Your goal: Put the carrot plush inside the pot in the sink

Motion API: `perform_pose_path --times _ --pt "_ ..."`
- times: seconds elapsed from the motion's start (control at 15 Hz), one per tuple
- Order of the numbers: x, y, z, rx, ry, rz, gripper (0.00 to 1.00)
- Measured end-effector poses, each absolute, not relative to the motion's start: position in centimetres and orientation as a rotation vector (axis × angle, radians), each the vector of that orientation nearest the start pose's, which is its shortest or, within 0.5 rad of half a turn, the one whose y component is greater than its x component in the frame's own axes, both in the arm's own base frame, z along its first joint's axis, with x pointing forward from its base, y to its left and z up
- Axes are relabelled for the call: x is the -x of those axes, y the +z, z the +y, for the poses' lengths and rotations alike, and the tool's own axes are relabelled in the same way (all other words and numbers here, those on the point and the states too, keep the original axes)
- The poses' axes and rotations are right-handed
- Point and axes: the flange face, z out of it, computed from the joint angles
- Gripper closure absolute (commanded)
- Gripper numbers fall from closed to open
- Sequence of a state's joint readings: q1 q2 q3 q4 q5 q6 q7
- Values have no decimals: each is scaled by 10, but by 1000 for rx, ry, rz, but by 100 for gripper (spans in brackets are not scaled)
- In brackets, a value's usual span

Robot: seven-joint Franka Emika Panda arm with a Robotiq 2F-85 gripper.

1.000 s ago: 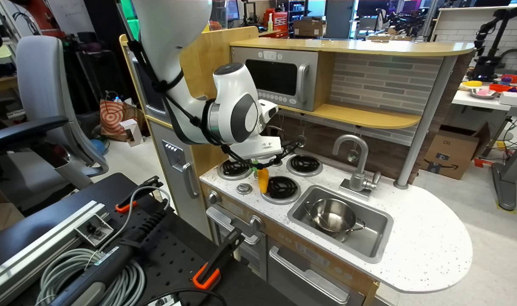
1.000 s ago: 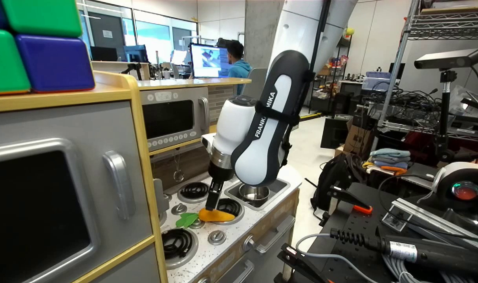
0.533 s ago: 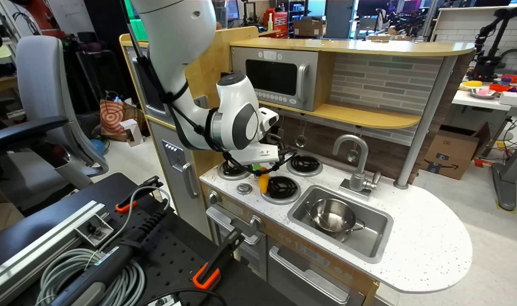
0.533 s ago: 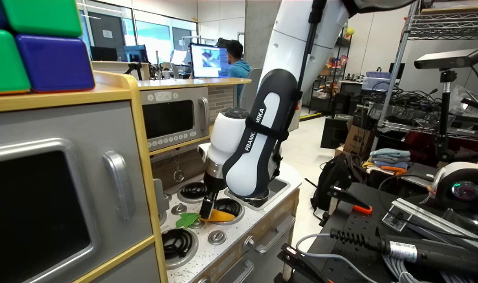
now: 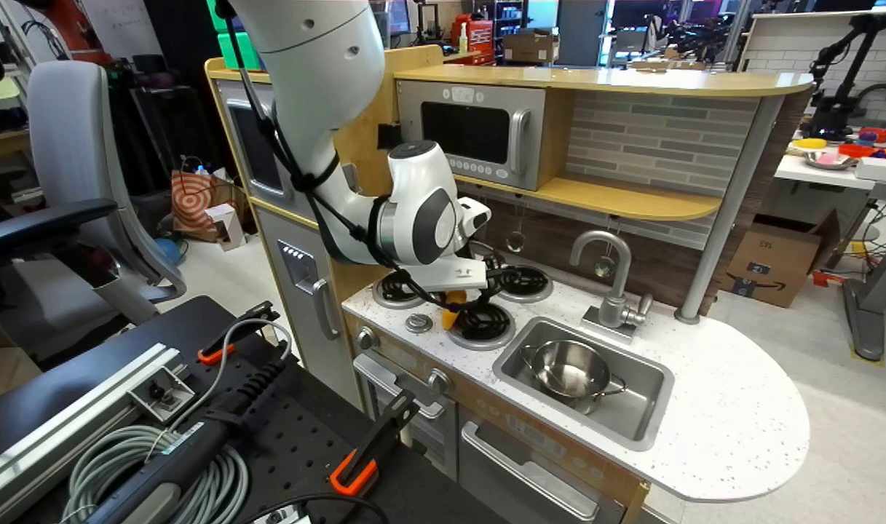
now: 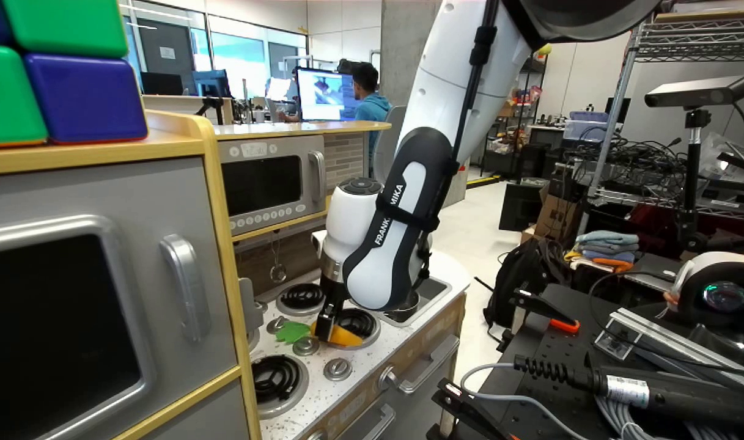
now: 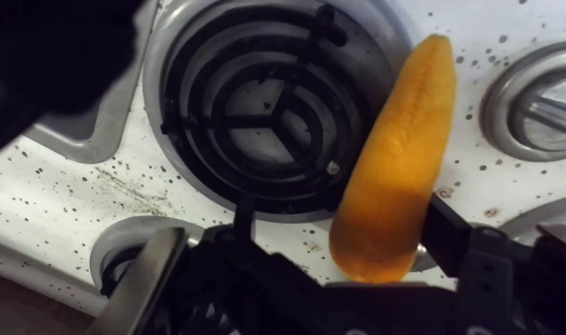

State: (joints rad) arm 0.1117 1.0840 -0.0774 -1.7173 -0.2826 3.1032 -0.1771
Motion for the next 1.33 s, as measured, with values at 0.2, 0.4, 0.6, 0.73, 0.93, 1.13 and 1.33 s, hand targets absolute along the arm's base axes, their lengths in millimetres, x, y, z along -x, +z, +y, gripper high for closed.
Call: perform_pose_path --times 0.2,0.4,0.6,0.73,0.93,1.13,1.33 --pt "-639 -8 48 3136 -446 -848 68" --pt "-642 -7 52 3137 -448 -829 88" --pt "-646 -4 51 3142 -457 -818 98" --pt "-647 -2 51 3141 -463 -818 96" --pt "-657 13 26 3186 -487 -790 97" --pt "-673 36 -30 3291 -477 -650 97" --pt "-680 49 -90 3387 -409 -469 97"
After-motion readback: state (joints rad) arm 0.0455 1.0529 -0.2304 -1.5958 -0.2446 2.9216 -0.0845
